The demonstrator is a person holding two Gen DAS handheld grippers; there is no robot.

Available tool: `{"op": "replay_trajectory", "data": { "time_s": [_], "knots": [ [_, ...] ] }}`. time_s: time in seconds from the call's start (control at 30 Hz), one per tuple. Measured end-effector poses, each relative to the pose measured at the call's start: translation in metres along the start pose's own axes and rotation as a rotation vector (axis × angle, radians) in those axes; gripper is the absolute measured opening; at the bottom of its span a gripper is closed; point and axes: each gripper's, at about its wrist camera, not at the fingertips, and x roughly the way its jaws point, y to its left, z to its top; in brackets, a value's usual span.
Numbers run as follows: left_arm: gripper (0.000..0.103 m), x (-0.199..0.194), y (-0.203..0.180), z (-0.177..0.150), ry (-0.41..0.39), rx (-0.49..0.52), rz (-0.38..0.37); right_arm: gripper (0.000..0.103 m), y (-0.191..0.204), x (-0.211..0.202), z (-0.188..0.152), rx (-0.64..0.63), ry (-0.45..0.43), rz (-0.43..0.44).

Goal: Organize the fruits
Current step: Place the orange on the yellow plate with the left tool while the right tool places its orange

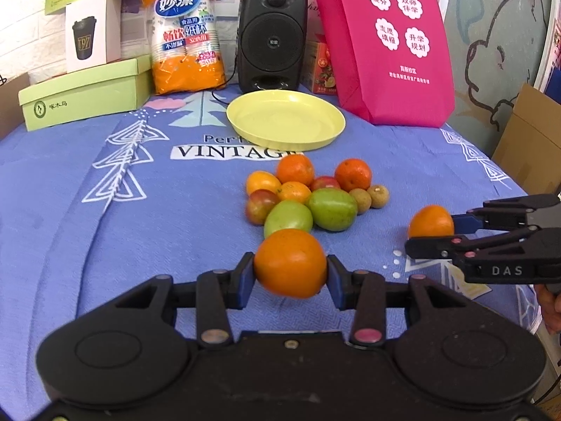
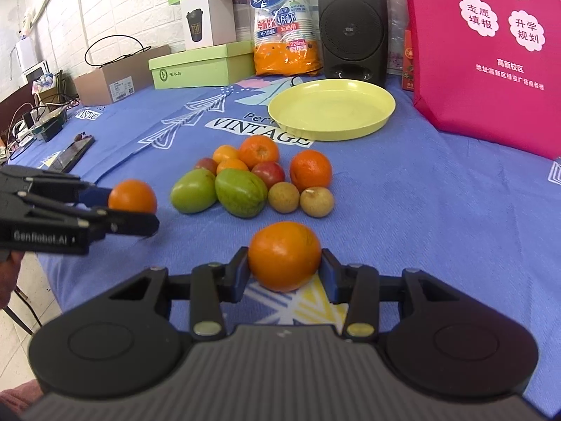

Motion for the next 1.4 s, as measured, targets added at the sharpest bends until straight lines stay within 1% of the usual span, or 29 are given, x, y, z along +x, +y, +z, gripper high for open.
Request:
{"op": "replay_trajectory", "data": {
  "time_s": [0.13,0.3,0.37,0.5,0.67,0.73,0.83,0.93,1.1,1.2,1.3,1.33,1.37,1.4],
  "knots": [
    [0.042,0.002,0.004,0.013,-0.017,0.009,0.01,0.041,-0.003,-0.004,0.012,-0.021,-0.017,-0.016],
    [0.042,0.018,0.013,0.046,-0.046,0.014,0.002,0.041,-0.008,0.003,0.045,-0.062,-0.067,-0.041],
    [0.042,0.031,0.015,0.061,-0.057,0.03,0.02,0.041,-0.012,0.01,0.061,-0.074,-0.087,-0.049],
    [0.042,0.065,0.024,0.097,-0.069,0.014,0.012,0.041,-0.021,0.033,0.092,-0.09,-0.112,-0.077],
    [0.042,0.117,0.028,0.135,-0.064,0.026,0.061,0.041,-0.038,0.08,0.121,-0.065,-0.092,-0.102],
    [0.042,0.141,0.033,0.145,-0.04,0.002,0.052,0.041,-0.045,0.1,0.129,-0.052,-0.076,-0.104],
    [0.042,0.176,0.041,0.154,0.008,-0.041,0.044,0.041,-0.053,0.128,0.137,-0.034,-0.046,-0.097],
    [0.042,0.197,0.042,0.156,0.024,-0.041,0.044,0.041,-0.056,0.146,0.139,-0.025,-0.031,-0.089],
    [0.042,0.218,0.041,0.156,0.039,-0.037,0.056,0.041,-0.062,0.161,0.142,-0.017,-0.021,-0.091],
    [0.043,0.22,0.041,0.155,0.031,-0.037,0.063,0.041,-0.066,0.167,0.141,-0.003,-0.006,-0.088],
    [0.048,0.212,0.041,0.156,0.016,-0.037,0.071,0.041,-0.066,0.168,0.141,-0.008,-0.006,-0.092],
    [0.054,0.207,0.041,0.156,0.003,-0.036,0.072,0.042,-0.066,0.167,0.141,-0.011,-0.006,-0.095],
    [0.063,0.201,0.041,0.156,-0.008,-0.038,0.076,0.042,-0.064,0.166,0.141,-0.015,-0.007,-0.098],
    [0.067,0.192,0.041,0.156,-0.021,-0.037,0.082,0.043,-0.063,0.165,0.141,-0.017,-0.01,-0.1]
  ]
}}
